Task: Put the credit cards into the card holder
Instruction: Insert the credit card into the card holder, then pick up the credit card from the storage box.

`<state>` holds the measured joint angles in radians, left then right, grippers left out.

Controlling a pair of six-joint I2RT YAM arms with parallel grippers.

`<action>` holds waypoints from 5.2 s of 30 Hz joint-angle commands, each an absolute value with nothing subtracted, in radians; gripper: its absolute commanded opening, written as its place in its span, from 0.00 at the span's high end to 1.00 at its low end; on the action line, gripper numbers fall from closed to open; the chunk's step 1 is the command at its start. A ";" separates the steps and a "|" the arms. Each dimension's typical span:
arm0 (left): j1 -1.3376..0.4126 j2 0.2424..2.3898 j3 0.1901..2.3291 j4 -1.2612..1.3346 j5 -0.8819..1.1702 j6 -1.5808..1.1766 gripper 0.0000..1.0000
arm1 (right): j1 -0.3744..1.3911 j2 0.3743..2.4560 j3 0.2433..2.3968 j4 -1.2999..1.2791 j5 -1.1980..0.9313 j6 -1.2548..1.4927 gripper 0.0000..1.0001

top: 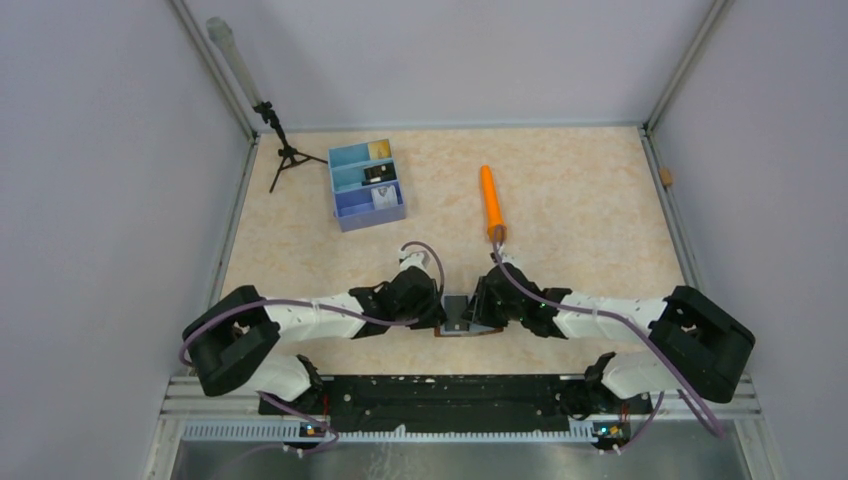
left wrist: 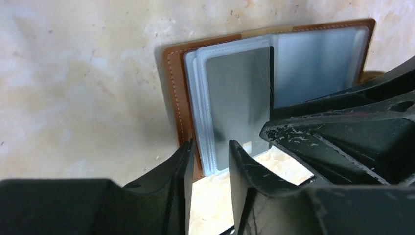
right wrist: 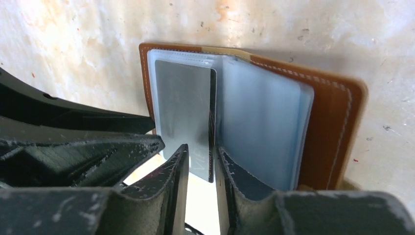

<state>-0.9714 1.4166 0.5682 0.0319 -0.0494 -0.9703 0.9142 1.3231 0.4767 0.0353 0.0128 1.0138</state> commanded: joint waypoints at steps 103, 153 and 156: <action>-0.103 2.163 1.723 -0.241 0.111 -0.220 0.37 | 0.644 1.014 0.459 0.020 -0.181 0.829 0.43; -0.022 2.119 1.599 -0.089 0.364 -0.255 0.53 | 0.644 1.012 0.460 0.014 -0.185 0.827 0.44; -0.022 2.140 1.625 -0.106 0.380 -0.252 0.51 | 0.644 1.011 0.461 0.014 -0.186 0.828 0.44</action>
<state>-0.0269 2.1128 1.5875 -0.1268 0.3363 -0.2596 0.6559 1.0206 0.4561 -0.0078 -0.1825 0.8310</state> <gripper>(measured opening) 0.484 0.564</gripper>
